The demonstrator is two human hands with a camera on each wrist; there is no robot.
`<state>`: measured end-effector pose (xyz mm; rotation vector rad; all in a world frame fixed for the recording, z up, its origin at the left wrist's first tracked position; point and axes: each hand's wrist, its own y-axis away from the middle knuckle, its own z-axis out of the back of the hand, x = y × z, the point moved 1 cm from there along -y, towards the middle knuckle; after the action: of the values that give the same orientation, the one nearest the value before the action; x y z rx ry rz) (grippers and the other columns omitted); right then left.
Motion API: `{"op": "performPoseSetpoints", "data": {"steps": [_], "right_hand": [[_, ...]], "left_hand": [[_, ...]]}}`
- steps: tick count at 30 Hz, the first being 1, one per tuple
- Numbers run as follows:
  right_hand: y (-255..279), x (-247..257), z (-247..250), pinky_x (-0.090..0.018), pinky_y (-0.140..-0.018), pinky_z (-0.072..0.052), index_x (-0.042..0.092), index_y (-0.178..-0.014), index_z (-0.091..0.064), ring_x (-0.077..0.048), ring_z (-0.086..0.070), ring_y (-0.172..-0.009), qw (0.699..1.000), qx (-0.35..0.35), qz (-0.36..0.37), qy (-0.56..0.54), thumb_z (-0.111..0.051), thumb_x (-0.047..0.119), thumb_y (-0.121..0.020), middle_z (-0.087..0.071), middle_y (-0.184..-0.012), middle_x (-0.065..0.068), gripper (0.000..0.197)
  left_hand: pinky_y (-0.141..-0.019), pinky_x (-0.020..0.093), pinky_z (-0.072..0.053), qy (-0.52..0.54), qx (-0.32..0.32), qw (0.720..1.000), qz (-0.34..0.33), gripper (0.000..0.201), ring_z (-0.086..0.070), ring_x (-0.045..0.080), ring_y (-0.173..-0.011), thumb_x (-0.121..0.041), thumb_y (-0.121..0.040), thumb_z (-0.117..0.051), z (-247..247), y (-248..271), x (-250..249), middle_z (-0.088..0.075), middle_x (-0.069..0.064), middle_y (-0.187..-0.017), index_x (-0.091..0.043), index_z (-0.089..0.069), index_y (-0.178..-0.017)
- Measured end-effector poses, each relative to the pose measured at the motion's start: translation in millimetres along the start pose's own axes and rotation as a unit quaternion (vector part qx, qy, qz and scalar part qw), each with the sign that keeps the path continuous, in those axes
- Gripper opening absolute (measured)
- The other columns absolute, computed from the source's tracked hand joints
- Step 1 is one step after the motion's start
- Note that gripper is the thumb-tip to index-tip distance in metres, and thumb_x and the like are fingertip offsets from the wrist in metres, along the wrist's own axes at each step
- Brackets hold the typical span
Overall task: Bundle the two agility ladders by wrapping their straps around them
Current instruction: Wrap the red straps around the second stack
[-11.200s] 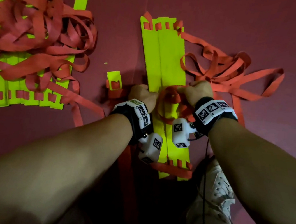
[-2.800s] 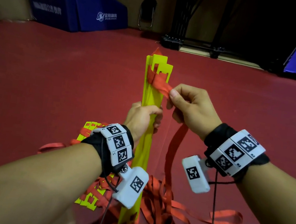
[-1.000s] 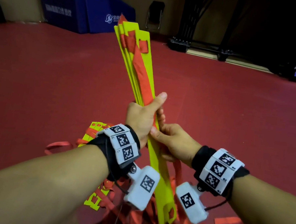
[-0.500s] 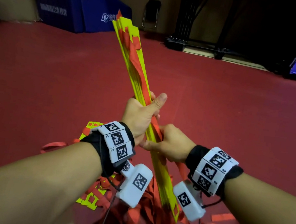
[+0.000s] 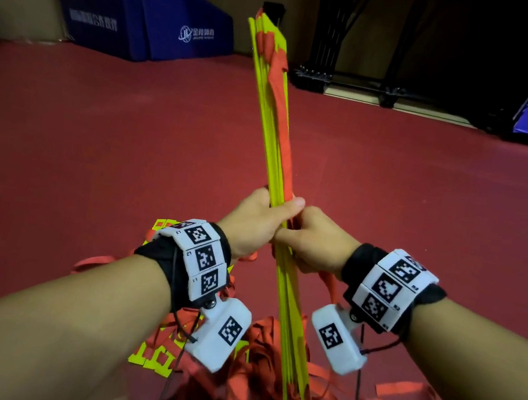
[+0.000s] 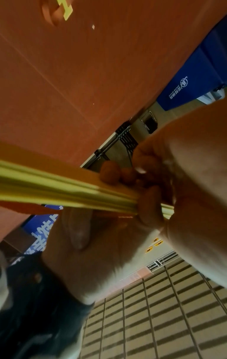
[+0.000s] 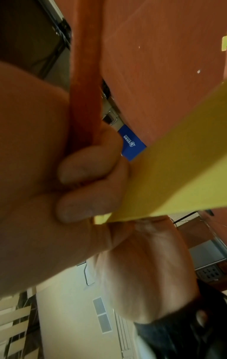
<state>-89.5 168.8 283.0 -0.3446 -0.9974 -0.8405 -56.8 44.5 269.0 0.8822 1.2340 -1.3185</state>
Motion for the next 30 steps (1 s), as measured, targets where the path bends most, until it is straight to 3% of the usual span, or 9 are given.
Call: {"op": "performPoseSetpoints", "data": {"steps": [4,6,8,12,20,24,26,27,30], "right_hand": [[1.3,-1.4,-1.8,-0.025,-0.040,-0.038,-0.006,-0.088,-0.060,-0.016,-0.046,-0.038,1.000,0.014,0.009,-0.011,-0.066,0.013,-0.093,-0.055,-0.058,-0.012,0.021],[3.5,-2.9,-3.6,-0.027,-0.040,-0.041,-0.006,-0.091,-0.060,-0.018,-0.054,-0.040,0.999,0.034,0.016,-0.029,-0.066,0.020,-0.096,-0.058,-0.054,-0.004,0.027],[6.1,-5.7,-6.1,-0.025,-0.038,-0.042,-0.008,-0.101,-0.058,-0.019,-0.060,-0.043,0.995,0.063,0.005,-0.073,-0.060,0.033,-0.099,-0.061,-0.064,-0.007,0.042],[7.7,-11.2,-3.4,-0.020,-0.032,-0.039,-0.005,-0.113,-0.059,-0.017,-0.059,-0.037,0.986,0.075,-0.042,-0.145,-0.035,0.052,-0.104,-0.060,-0.058,-0.010,0.063],[2.8,-22.8,-1.0,-0.017,-0.034,-0.027,0.015,-0.079,-0.052,-0.014,-0.038,-0.031,0.993,0.058,-0.056,-0.082,-0.052,0.050,-0.100,-0.044,-0.054,-0.008,0.041],[0.0,-21.6,1.6,-0.017,-0.034,-0.027,0.018,-0.074,-0.053,-0.010,-0.035,-0.032,0.996,0.011,-0.063,-0.069,-0.058,0.049,-0.097,-0.043,-0.054,-0.002,0.039],[0.2,-21.7,4.8,-0.017,-0.035,-0.024,0.019,-0.071,-0.052,-0.011,-0.032,-0.032,0.996,0.006,-0.066,-0.055,-0.058,0.049,-0.097,-0.041,-0.051,0.000,0.041],[0.5,-21.9,6.1,-0.018,-0.036,-0.022,0.018,-0.070,-0.051,-0.011,-0.032,-0.031,0.996,0.009,-0.070,-0.047,-0.057,0.050,-0.097,-0.040,-0.049,0.000,0.042],[1.6,-21.9,7.0,-0.017,-0.036,-0.022,0.015,-0.071,-0.053,-0.013,-0.033,-0.031,0.996,0.016,-0.082,-0.026,-0.055,0.051,-0.098,-0.037,-0.046,-0.001,0.045]], "left_hand": [[-0.072,0.061,-0.055,-0.026,-0.033,0.999,-0.005,0.057,-0.059,0.039,-0.067,-0.062,-0.073,-0.055,3.4,-2.2,6.3,-0.062,0.036,-0.081,-0.008,-0.069,-0.084],[-0.075,0.056,-0.058,-0.018,-0.059,0.998,0.002,0.047,-0.062,0.042,-0.068,-0.065,-0.073,-0.052,5.1,-2.2,5.7,-0.066,0.028,-0.076,-0.024,-0.075,-0.082],[-0.067,0.044,-0.052,-0.008,-0.097,0.995,0.005,0.038,-0.059,0.030,-0.062,-0.063,-0.074,-0.052,8.9,-1.8,3.5,-0.064,0.008,-0.063,-0.033,-0.075,-0.075],[-0.043,0.021,-0.035,0.052,-0.161,0.985,0.012,0.037,-0.049,0.024,-0.054,-0.036,-0.098,-0.054,20.4,-3.6,2.0,-0.056,0.009,-0.063,-0.018,-0.069,-0.069],[-0.035,0.017,-0.028,0.124,-0.209,0.970,-0.011,0.031,-0.040,0.013,-0.047,-0.018,-0.105,-0.048,29.3,-2.9,-4.1,-0.056,0.016,-0.084,-0.018,-0.061,-0.077],[-0.039,0.019,-0.027,0.161,-0.186,0.969,-0.016,0.019,-0.038,0.015,-0.049,-0.027,-0.086,-0.066,26.9,-0.3,-3.4,-0.052,0.017,-0.083,-0.027,-0.076,-0.070],[-0.038,0.019,-0.030,0.185,-0.155,0.970,0.012,0.006,-0.044,0.010,-0.046,-0.031,-0.073,-0.075,24.4,3.2,-1.7,-0.060,0.019,-0.092,-0.029,-0.075,-0.079],[-0.037,0.018,-0.028,0.190,-0.141,0.971,0.033,0.018,-0.042,0.009,-0.043,-0.029,-0.072,-0.079,23.3,3.5,3.6,-0.062,0.018,-0.093,-0.025,-0.071,-0.087],[-0.037,0.015,-0.025,0.184,-0.132,0.970,0.088,0.013,-0.034,0.010,-0.042,-0.012,-0.088,-0.073,19.5,3.2,11.3,-0.061,0.013,-0.083,-0.013,-0.064,-0.097]]}}
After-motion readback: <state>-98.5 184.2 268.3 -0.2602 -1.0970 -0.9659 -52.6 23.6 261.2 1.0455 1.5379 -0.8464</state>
